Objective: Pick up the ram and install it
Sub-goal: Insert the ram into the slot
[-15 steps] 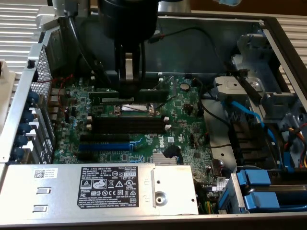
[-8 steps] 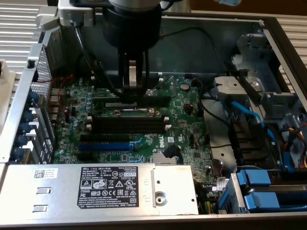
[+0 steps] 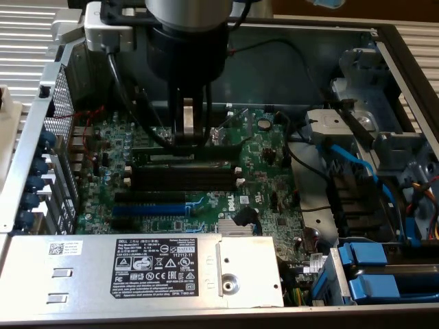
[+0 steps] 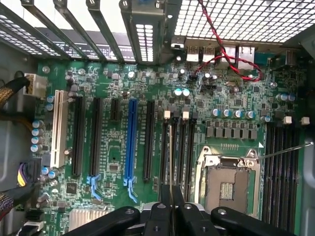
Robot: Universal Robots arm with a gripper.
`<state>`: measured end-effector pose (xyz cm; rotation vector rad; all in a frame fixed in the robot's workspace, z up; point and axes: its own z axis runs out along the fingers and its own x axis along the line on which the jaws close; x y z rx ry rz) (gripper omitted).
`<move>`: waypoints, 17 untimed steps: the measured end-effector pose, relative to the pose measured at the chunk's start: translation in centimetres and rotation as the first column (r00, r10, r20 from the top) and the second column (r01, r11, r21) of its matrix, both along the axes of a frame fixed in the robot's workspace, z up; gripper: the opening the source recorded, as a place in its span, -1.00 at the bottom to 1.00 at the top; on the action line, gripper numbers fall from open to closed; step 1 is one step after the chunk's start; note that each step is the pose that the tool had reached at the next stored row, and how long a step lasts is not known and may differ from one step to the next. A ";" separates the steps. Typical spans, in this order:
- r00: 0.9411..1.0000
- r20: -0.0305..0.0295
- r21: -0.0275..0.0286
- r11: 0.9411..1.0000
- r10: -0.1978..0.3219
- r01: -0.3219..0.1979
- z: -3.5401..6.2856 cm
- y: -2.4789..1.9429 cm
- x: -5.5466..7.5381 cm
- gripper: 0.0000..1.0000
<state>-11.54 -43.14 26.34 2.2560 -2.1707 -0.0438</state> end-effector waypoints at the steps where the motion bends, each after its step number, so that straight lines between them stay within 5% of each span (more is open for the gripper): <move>1: 1.000 0.000 0.000 1.000 0.000 0.000 -0.13 -0.01 0.0 -0.76; 10: 1.000 -0.002 0.000 1.000 0.000 0.000 -0.79 -0.26 -0.3 -0.76; 15: 0.999 -0.033 0.006 1.000 0.000 0.000 -0.96 -0.47 -0.2 -0.76; 17: 0.999 -0.038 0.007 1.000 0.000 0.000 -0.99 -0.50 -0.1 -0.76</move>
